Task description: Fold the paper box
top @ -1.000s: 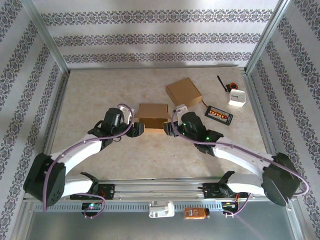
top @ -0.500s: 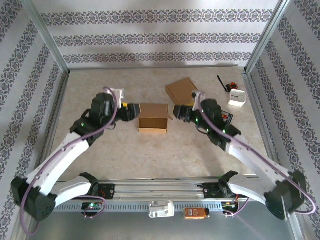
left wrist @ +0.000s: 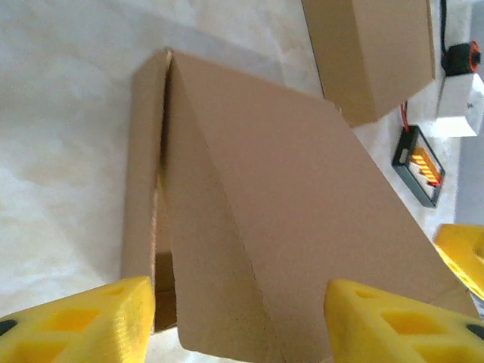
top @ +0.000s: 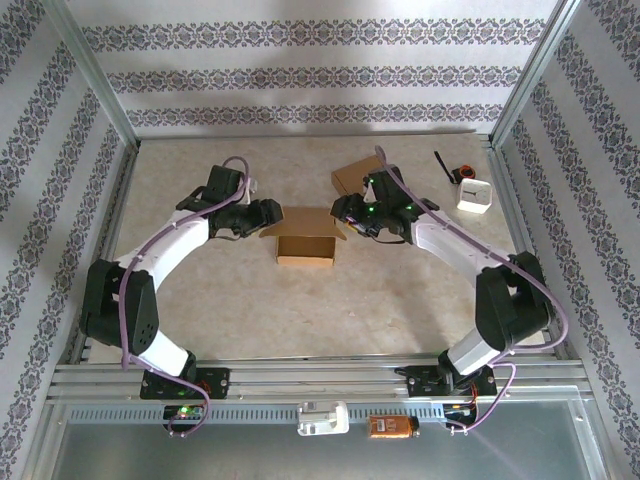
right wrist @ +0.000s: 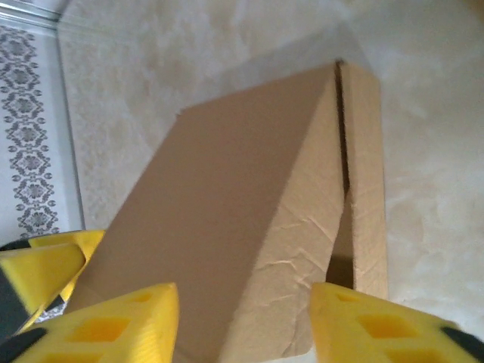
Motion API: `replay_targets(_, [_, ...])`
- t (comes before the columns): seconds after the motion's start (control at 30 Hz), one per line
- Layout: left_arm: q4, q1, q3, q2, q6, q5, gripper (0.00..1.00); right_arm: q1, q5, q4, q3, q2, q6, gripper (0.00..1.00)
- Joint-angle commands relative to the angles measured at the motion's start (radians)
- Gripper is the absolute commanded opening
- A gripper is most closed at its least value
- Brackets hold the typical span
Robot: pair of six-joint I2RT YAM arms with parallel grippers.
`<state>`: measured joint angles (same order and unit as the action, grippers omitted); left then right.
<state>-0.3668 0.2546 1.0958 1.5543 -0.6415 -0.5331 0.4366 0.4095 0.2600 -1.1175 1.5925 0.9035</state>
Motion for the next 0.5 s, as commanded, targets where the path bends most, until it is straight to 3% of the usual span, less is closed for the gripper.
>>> replay_targets(0.0, [0.128,-0.005,-0.046,-0.001,-0.053,-0.126,0.54,0.014,0.026,0.013,-0.024,0.028,0.024,0.42])
replay_targets(0.17, [0.128,-0.005,-0.094,-0.002,-0.052,-0.131,0.38,0.033,0.052,-0.042,-0.008,0.070,0.056,0.34])
replay_targets(0.27, [0.131,-0.005,-0.123,0.009,-0.044,-0.112,0.32,0.051,0.014,-0.047,0.011,0.081,0.055,0.29])
replay_targets(0.47, [0.161,-0.003,-0.161,0.049,-0.047,-0.113,0.20,0.065,-0.099,-0.020,0.047,0.094,-0.011,0.28])
